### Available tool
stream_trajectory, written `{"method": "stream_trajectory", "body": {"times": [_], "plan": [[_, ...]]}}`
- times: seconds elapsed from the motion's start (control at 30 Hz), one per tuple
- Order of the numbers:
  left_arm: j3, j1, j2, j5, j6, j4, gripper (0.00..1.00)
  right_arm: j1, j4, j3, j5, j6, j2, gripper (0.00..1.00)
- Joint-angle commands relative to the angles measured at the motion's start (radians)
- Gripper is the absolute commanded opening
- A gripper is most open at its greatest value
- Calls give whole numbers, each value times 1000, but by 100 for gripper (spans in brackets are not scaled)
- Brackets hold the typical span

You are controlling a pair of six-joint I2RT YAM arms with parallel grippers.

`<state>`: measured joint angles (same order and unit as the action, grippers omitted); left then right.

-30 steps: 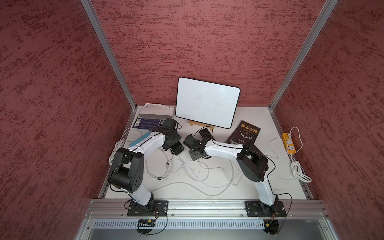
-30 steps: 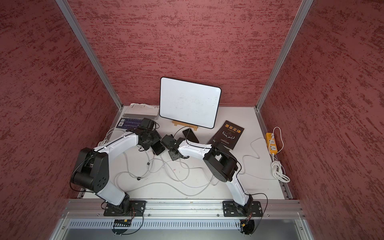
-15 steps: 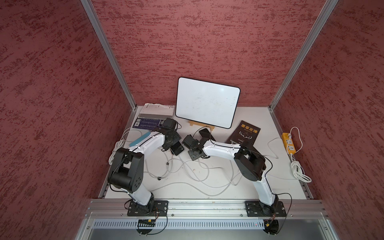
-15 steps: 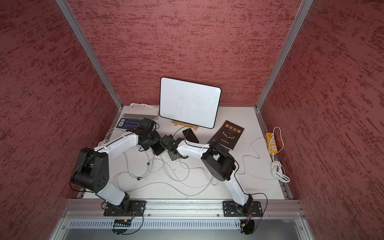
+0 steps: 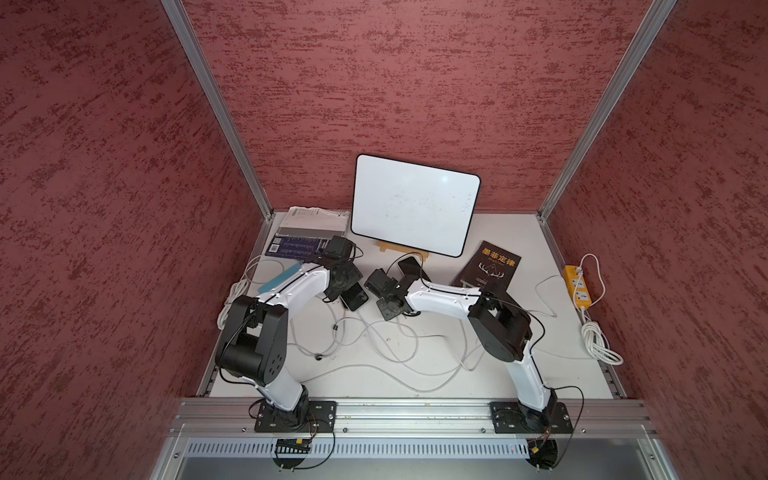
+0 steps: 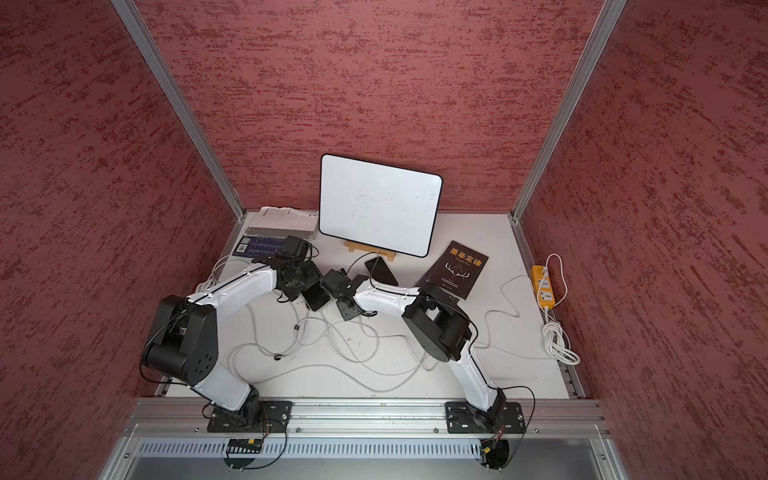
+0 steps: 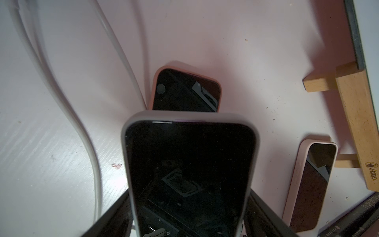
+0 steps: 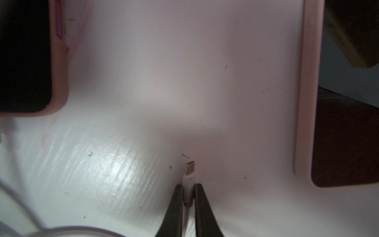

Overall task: Plug the charging cable into the phone
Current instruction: Pick up the charging cable from the center of the board.

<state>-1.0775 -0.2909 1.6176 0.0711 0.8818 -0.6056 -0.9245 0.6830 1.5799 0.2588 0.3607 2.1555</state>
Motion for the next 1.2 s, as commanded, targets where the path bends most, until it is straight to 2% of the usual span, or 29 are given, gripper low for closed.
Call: {"method": "stream_trajectory", "body": {"times": [0.0,0.03,0.13,0.33,0.53,0.67,0.77,0.93,1.17], "plan": [[-36,7,10,-4,-14,17,0,22,12,-11,-12,5,11,3],[-36,6,11,-5,-14,17,0,29,-3,-22,-30,7,1,0],[-36,7,11,-7,-14,17,0,69,-75,-73,-133,14,-39,0],[-34,7,10,-9,-17,21,0,155,-370,-256,-467,20,-149,0],[-7,6,-14,-40,-35,71,0,182,-671,-473,-729,37,-281,0],[19,0,-47,-63,-47,121,0,184,-837,-604,-838,67,-347,0],[37,-7,-70,-81,-59,158,0,184,-954,-671,-875,90,-374,0],[61,-18,-95,-119,-86,219,0,184,-1104,-713,-946,129,-333,0],[67,-36,-101,-146,-102,255,0,184,-1225,-720,-948,174,-270,0]]}}
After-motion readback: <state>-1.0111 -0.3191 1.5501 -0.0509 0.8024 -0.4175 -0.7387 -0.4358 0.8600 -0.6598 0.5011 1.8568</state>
